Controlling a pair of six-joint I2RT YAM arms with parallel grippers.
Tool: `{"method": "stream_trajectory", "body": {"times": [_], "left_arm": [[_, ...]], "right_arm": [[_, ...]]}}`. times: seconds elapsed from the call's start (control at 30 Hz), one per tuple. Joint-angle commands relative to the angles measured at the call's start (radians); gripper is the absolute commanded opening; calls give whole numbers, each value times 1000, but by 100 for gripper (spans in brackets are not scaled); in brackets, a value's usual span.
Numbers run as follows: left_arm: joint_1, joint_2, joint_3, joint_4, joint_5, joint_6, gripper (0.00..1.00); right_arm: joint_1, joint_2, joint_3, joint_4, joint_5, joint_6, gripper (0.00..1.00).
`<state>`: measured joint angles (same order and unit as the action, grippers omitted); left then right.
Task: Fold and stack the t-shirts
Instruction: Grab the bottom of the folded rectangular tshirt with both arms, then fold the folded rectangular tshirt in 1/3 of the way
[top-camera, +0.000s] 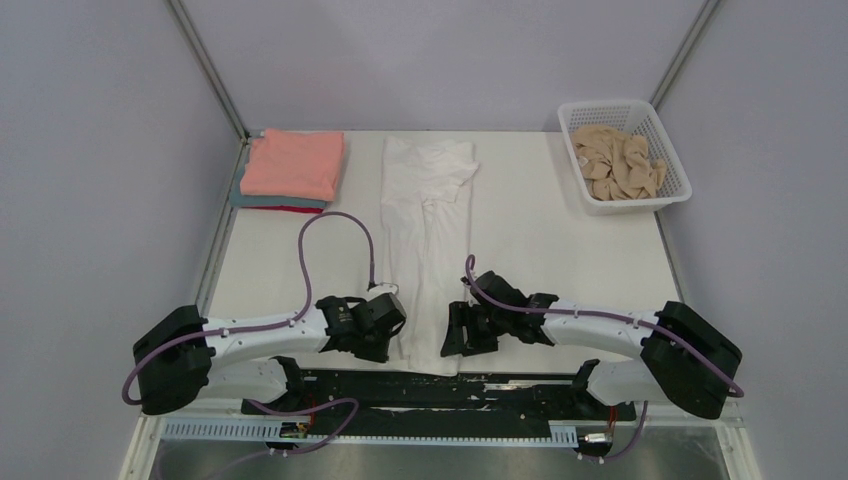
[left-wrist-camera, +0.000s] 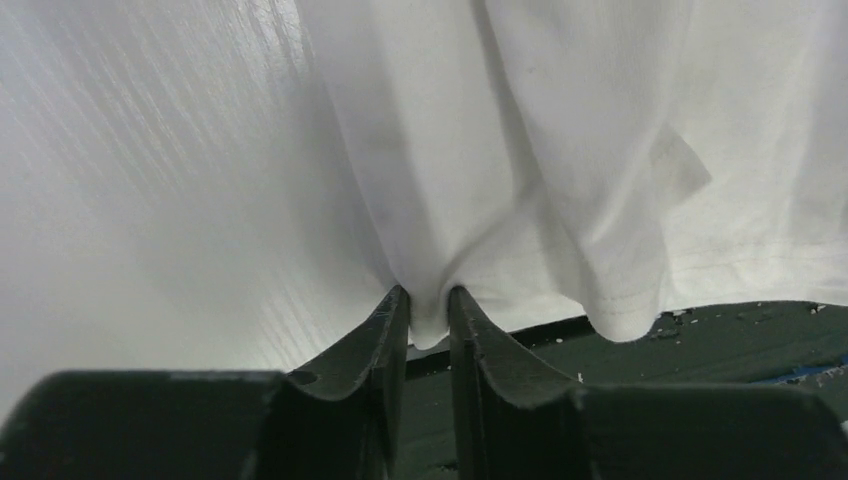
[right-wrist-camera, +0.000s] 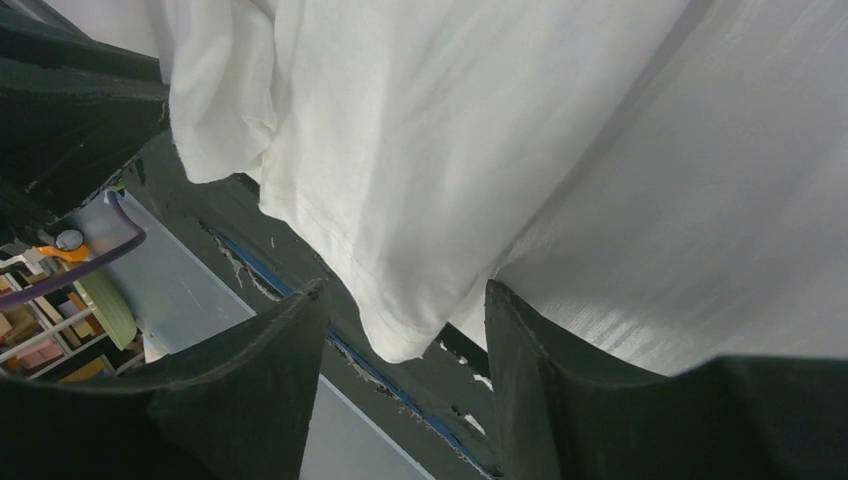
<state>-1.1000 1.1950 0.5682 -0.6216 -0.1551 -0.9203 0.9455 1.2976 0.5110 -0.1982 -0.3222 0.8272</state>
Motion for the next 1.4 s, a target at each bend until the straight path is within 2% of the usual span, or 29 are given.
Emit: {"method": "stream_trajectory", "body": {"times": [0.0, 0.03, 0.07, 0.13, 0.2, 0.27, 0.3, 0.6, 0.8, 0.9, 1.0, 1.1, 1.27, 1.37], "left_arm": [[-10, 20, 43, -15, -62, -26, 15], [-10, 16, 42, -22, -75, -31, 13], [-10, 12, 41, -39, -80, -45, 5], [-10, -5, 29, -59, -88, -63, 0], [-9, -34, 13, -87, -93, -84, 0], [-10, -74, -7, -118, -105, -114, 0], [-9, -109, -21, -130, -113, -126, 0], [-10, -362, -168, -170, -42, -228, 0], [-9, -466, -288, -50, 63, -304, 0], [-10, -529, -318, -63, 75, -339, 0], [-10, -586, -312, -129, 38, -364, 0], [-9, -649, -271, -123, 46, -328, 0], [-10, -715, -220, -107, 89, -256, 0], [-11, -757, -243, -116, 152, -256, 0]], "right_arm": [[23, 34, 8, 66, -46, 21, 52], [28, 44, 11, 66, -54, 21, 49], [33, 52, 11, 66, -62, 20, 44], [42, 65, 7, 66, -75, 23, 34], [46, 73, -6, 62, -74, 32, 20], [46, 69, -28, 54, -63, 47, 2], [46, 64, -40, 51, -57, 51, 0], [50, -38, -112, 55, -81, 56, 0], [89, -58, -135, 102, -105, 67, 0], [111, -69, -139, 111, -105, 77, 0], [113, -98, -145, 107, -85, 81, 0], [112, -141, -136, 106, -75, 78, 0], [113, -261, -134, 55, -99, 74, 0], [114, -326, -146, -17, -96, 67, 0]]}}
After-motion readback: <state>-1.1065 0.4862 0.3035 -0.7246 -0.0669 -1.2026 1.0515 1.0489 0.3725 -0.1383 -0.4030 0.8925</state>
